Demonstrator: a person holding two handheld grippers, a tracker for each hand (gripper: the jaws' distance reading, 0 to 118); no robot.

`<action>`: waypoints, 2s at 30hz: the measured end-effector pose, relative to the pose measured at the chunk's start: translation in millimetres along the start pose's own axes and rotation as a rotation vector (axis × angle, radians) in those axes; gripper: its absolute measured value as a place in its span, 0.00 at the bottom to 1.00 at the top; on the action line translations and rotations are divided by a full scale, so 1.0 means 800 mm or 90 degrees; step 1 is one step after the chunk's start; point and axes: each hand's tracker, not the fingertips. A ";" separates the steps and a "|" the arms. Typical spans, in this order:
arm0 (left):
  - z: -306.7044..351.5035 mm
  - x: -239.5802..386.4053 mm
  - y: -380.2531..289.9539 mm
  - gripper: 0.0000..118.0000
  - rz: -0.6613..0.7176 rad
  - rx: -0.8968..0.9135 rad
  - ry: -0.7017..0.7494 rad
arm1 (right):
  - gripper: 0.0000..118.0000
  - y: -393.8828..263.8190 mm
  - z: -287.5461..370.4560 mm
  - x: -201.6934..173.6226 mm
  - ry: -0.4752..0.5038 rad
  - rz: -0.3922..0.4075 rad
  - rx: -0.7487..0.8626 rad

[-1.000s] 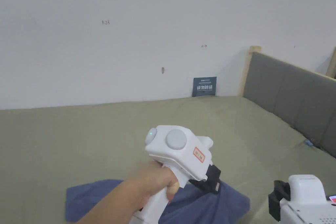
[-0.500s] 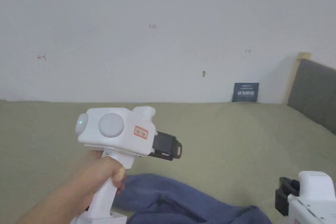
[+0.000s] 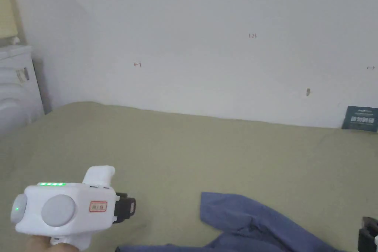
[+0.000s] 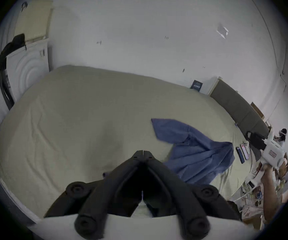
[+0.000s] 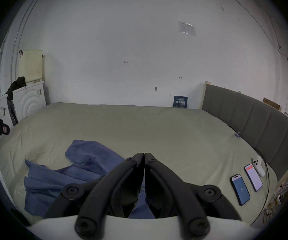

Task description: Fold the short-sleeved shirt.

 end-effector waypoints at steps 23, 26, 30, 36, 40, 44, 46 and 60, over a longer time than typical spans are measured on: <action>-0.202 -0.059 -0.024 0.54 0.207 -0.282 0.084 | 0.06 -0.031 -0.018 0.018 -0.024 0.032 -0.049; -0.198 -0.058 -0.025 0.31 0.206 -0.242 0.088 | 0.06 -0.032 -0.018 0.026 -0.027 0.035 -0.053; -0.185 -0.058 -0.028 0.08 0.234 -0.199 0.038 | 0.06 -0.031 -0.018 0.046 -0.028 0.033 -0.064; -0.170 -0.054 -0.018 0.08 0.183 -0.174 0.029 | 0.38 -0.030 -0.047 0.099 0.044 -0.077 -0.214; -0.168 -0.052 -0.012 0.08 0.179 -0.163 0.017 | 0.96 -0.050 -0.067 0.114 0.022 -0.076 -0.229; -0.166 -0.047 -0.011 0.08 0.159 -0.160 0.016 | 0.96 -0.064 -0.074 0.111 0.078 -0.060 -0.279; -0.166 -0.048 -0.011 0.08 0.156 -0.158 0.016 | 0.96 -0.070 -0.079 0.106 0.080 -0.037 -0.284; -0.128 -0.043 0.016 0.08 0.137 -0.027 -0.032 | 0.09 -0.042 -0.070 0.093 0.112 -0.017 -0.254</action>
